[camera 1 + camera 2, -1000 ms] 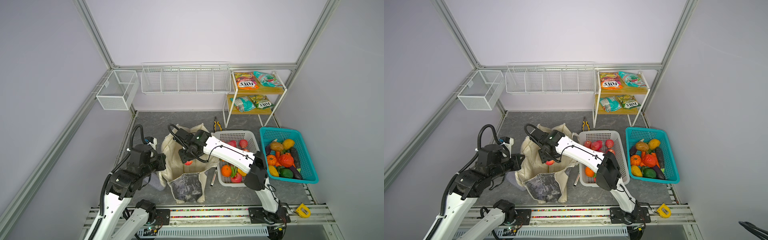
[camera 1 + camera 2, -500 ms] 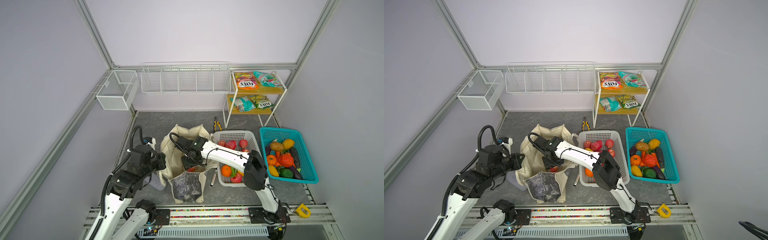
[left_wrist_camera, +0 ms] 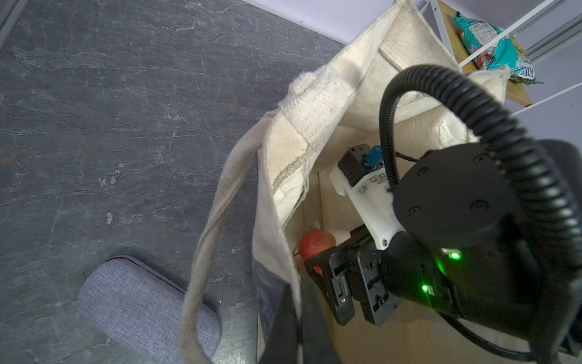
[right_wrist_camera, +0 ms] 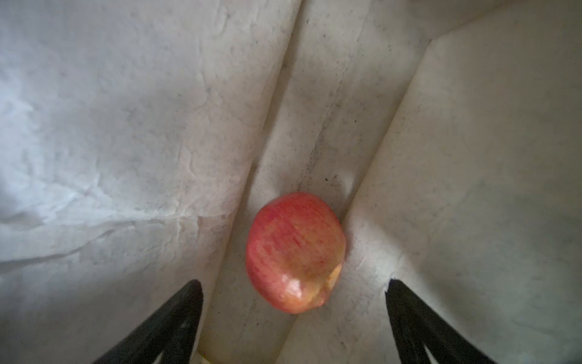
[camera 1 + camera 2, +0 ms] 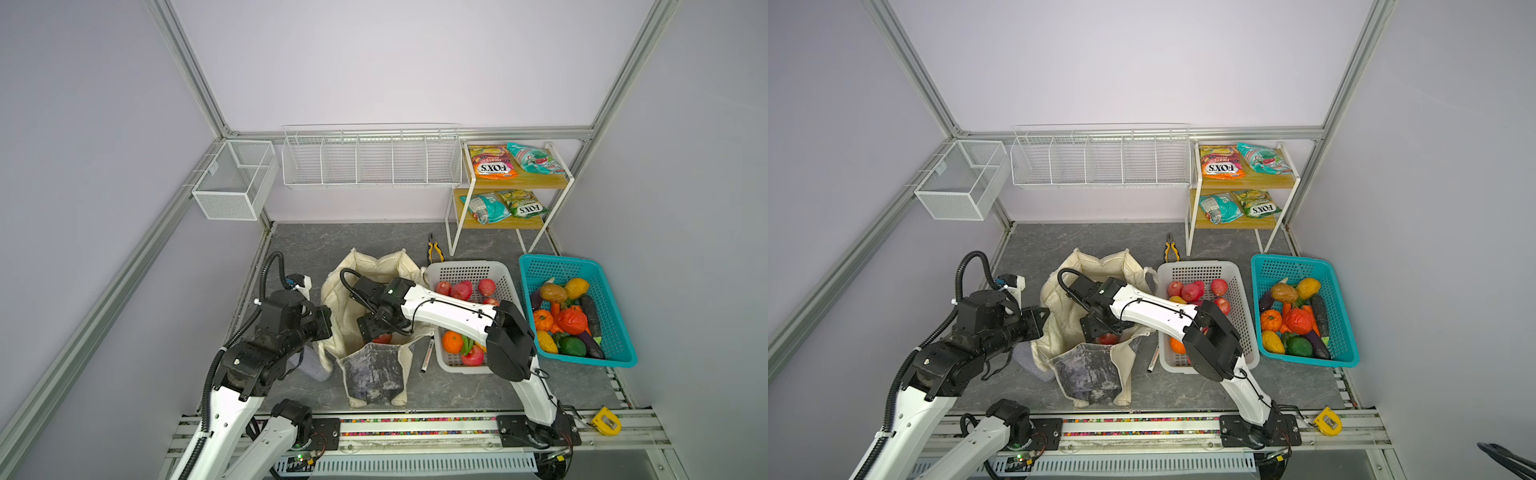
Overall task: Place the food into the grocery bag and tie it
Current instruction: 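Open the right gripper to drop the apple into the bag, then move the right gripper back over the white fruit basket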
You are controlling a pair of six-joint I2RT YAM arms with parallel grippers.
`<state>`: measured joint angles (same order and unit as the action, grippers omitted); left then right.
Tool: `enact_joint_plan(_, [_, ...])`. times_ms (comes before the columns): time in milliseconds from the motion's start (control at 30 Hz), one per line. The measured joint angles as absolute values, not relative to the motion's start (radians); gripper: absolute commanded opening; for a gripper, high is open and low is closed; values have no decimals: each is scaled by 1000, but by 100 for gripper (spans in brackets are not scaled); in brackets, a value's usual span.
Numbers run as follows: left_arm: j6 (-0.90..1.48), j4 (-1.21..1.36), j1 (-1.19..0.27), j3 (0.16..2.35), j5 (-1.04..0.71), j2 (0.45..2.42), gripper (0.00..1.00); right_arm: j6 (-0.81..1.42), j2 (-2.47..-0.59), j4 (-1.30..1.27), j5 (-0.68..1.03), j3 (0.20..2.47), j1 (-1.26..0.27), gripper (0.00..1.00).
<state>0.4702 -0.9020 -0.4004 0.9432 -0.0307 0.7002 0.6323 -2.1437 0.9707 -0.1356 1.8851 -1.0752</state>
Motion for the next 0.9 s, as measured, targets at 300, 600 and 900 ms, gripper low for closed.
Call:
enact_joint_plan(300, [472,-908,-400,943,-31,687,0,628,-2026,1015,-216,1970,-1087,88])
enact_joint_plan(600, [477,-913,-400,943,-43,686,0,625,-1768,1137,-391,2167,-1105,88])
enact_joint_plan(900, [477,-921,-400,933,-38,675,0,697,-1308,1200,-574,1852,-1051,88])
